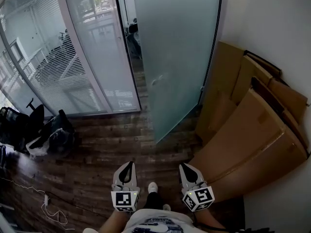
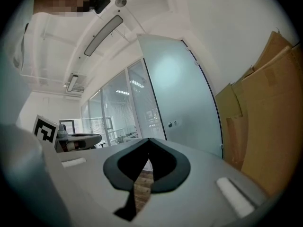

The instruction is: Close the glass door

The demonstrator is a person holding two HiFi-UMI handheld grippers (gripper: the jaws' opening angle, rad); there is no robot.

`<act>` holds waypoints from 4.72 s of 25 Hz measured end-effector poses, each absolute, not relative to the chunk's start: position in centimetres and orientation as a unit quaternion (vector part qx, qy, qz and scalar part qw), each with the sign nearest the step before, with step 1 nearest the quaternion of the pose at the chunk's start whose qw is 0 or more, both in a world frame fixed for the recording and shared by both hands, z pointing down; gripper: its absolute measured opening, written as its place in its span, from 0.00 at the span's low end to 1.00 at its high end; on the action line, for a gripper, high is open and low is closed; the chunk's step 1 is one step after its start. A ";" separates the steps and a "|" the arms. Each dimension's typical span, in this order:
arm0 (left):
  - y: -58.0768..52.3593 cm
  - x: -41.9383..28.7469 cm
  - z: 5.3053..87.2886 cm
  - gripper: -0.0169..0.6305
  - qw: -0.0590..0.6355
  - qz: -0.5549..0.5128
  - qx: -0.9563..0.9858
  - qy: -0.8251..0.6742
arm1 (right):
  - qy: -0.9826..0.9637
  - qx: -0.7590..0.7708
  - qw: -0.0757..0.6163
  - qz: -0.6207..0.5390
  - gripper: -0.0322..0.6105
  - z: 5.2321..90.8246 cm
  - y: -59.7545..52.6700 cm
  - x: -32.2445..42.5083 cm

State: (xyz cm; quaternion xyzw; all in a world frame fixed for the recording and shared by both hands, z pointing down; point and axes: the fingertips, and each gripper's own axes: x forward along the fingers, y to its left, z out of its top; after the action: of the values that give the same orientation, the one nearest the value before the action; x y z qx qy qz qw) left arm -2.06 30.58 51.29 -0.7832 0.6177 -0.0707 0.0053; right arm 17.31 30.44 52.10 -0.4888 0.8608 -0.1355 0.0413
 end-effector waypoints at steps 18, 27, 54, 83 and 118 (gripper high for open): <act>18.6 -6.8 52.0 0.03 -0.009 -0.080 -0.793 0.603 | 0.851 -0.507 0.028 -0.137 0.06 52.4 19.6 12.7; 14.6 -10.2 52.2 0.03 -0.013 -0.079 -0.794 0.603 | 0.854 -0.505 0.021 -0.126 0.06 51.8 15.1 9.3; 10.8 -11.9 52.7 0.03 -0.013 -0.072 -0.802 0.593 | 0.847 -0.518 0.017 -0.114 0.06 51.4 11.6 7.6; -3.5 -10.3 52.2 0.03 -0.022 -0.092 -0.769 0.633 | 0.875 -0.466 0.008 -0.129 0.06 52.5 -5.6 8.7; -12.3 -11.2 52.4 0.03 -0.031 -0.120 -0.714 0.689 | 0.913 -0.381 -0.093 -0.111 0.37 60.6 -19.2 6.3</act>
State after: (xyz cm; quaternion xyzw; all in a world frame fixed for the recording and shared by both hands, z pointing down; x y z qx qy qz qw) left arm -11.18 -12.30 52.38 -0.7140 0.6890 -0.1203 -0.0313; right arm 6.32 -19.16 60.63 -0.3807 0.9134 -0.1106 -0.0926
